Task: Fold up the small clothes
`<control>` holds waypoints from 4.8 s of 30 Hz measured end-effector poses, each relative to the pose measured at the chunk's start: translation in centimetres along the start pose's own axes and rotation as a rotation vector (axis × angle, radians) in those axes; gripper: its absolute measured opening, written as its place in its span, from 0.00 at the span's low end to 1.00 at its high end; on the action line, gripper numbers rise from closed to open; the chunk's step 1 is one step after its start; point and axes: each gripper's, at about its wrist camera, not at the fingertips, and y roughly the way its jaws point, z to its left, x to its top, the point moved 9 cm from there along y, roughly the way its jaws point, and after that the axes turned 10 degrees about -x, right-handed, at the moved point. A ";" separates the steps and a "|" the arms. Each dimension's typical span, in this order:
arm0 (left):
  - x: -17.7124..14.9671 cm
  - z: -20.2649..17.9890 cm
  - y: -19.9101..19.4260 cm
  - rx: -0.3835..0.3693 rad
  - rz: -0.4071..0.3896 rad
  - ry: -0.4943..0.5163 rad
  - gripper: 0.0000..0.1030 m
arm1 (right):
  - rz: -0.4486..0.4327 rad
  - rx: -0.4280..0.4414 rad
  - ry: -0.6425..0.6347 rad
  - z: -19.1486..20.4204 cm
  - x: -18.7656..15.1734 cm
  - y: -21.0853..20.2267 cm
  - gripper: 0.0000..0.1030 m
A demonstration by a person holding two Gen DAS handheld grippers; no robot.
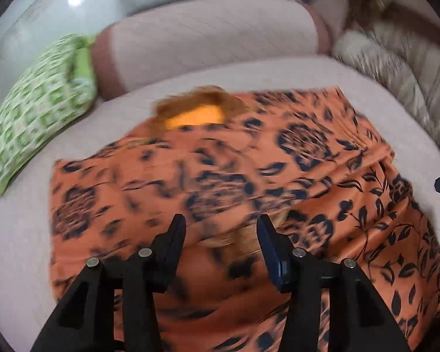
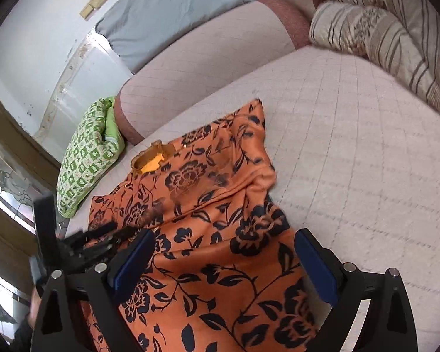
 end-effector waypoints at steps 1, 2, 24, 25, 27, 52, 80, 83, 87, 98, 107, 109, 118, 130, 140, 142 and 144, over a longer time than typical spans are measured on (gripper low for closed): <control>0.0 1.6 -1.5 0.003 -0.041 -0.027 0.60 | 0.006 0.010 -0.005 0.4 0.5 0.2 0.94; -0.6 2.8 -3.3 0.023 -0.077 -0.053 0.64 | 0.011 0.023 -0.007 0.9 0.9 0.4 0.94; -8.1 21.3 -1.3 -0.015 -0.079 -0.558 0.14 | 0.224 -0.233 -0.232 4.6 3.2 11.3 0.17; -8.0 21.5 -1.7 -0.003 -0.081 -0.562 0.14 | 0.284 -0.230 -0.226 4.0 2.3 12.3 0.26; -6.6 21.7 -2.9 0.021 -0.111 -0.533 0.25 | 0.215 -0.169 -0.194 4.0 3.2 10.7 0.32; -5.0 21.5 -3.4 0.113 -0.130 -0.434 0.51 | 0.128 0.069 -0.155 7.6 5.8 7.3 0.59; -19.5 8.1 -18.5 0.146 -0.148 -0.429 0.75 | -0.015 -0.115 -0.280 3.6 -9.9 -12.2 0.82; -19.8 6.1 -18.7 0.143 -0.140 -0.385 0.75 | 0.018 -0.123 -0.300 4.4 -11.2 -11.5 0.83; -21.6 6.1 -18.2 0.159 -0.101 -0.393 0.79 | 0.088 -0.158 -0.267 2.1 -12.2 -10.1 0.83; -28.7 8.9 -13.9 0.077 0.059 -0.547 0.78 | 0.322 -0.123 -0.032 -7.6 -14.1 -6.8 0.83; -30.1 8.6 -12.7 0.036 0.077 -0.571 0.75 | 0.396 -0.086 -0.087 -7.5 -15.9 -6.9 0.58; -30.3 8.9 -12.7 0.057 0.081 -0.568 0.63 | 0.399 -0.100 -0.098 -7.6 -16.2 -6.8 0.55; -29.1 8.4 -14.7 0.028 0.038 -0.521 0.08 | 0.379 -0.008 -0.019 -6.6 -15.4 -8.9 0.09; -30.0 7.6 -14.0 0.001 0.094 -0.503 0.10 | 0.461 -0.075 -0.046 -6.8 -16.6 -6.5 0.08; -22.8 8.4 -19.8 -0.081 -0.123 -0.523 0.10 | 0.300 0.234 0.086 -1.1 -8.9 -10.2 0.08; -21.4 9.0 -19.2 -0.107 -0.110 -0.554 0.10 | 0.294 0.247 0.101 -0.6 -7.9 -9.4 0.08; -20.1 9.8 -18.3 -0.117 -0.091 -0.553 0.10 | 0.290 0.279 0.127 0.2 -6.3 -8.5 0.08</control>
